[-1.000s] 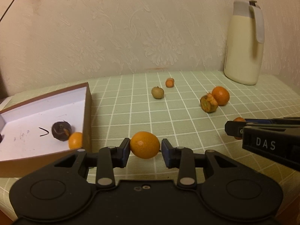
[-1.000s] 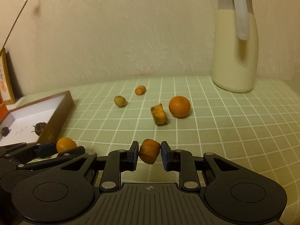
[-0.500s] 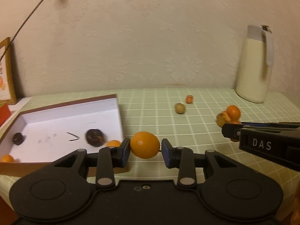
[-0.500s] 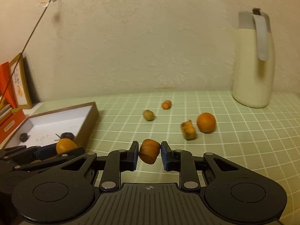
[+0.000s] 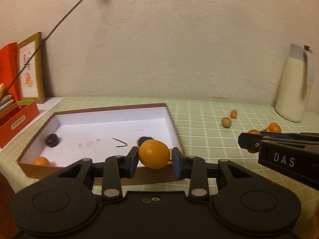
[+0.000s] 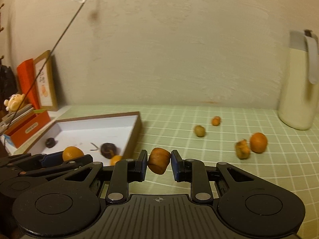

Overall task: Organize fruits
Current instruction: 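Carry the mandarin and the brown dried fruit in both grippers over the box, then open both grippers to drop the mandarin and dried fruit into the box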

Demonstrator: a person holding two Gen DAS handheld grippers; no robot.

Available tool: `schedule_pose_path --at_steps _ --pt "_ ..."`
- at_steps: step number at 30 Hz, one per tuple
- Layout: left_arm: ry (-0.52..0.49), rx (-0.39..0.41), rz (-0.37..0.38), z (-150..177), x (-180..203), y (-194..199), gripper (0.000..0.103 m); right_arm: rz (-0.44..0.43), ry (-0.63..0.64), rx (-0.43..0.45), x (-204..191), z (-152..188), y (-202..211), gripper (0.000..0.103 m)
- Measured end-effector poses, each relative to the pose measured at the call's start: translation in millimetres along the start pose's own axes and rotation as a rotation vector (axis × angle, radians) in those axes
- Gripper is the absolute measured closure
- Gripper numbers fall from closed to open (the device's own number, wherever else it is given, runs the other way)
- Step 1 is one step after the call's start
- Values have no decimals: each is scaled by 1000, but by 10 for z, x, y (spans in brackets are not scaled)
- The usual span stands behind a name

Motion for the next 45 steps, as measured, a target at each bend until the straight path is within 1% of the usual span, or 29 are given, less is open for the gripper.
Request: schedule_pose_path --at_steps 14,19,24,35,45 --pt "79 11 -91 13 -542 110 77 -107 67 -4 -579 -16 -149 77" --pt "102 21 -122 -32 -742 125 77 -136 85 1 -750 -36 -209 77" --pt "123 23 -144 -88 -920 134 77 -151 101 17 -841 -75 -243 77" --pt "142 32 -185 -188 -1181 151 76 -178 131 36 -987 -196 -310 77" --pt "146 27 -221 -326 -1510 4 76 -155 146 41 -1016 -339 -480 77"
Point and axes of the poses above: each gripper's, at about its wrist camera, not at the fingertips, and y roughly against the way its jaws point, x to its right, z to its underside, the point moved 1 cm from there along -y, roughly the way its jaws point, and after that the axes turned 6 degrees about -x, right-handed, at the moved point
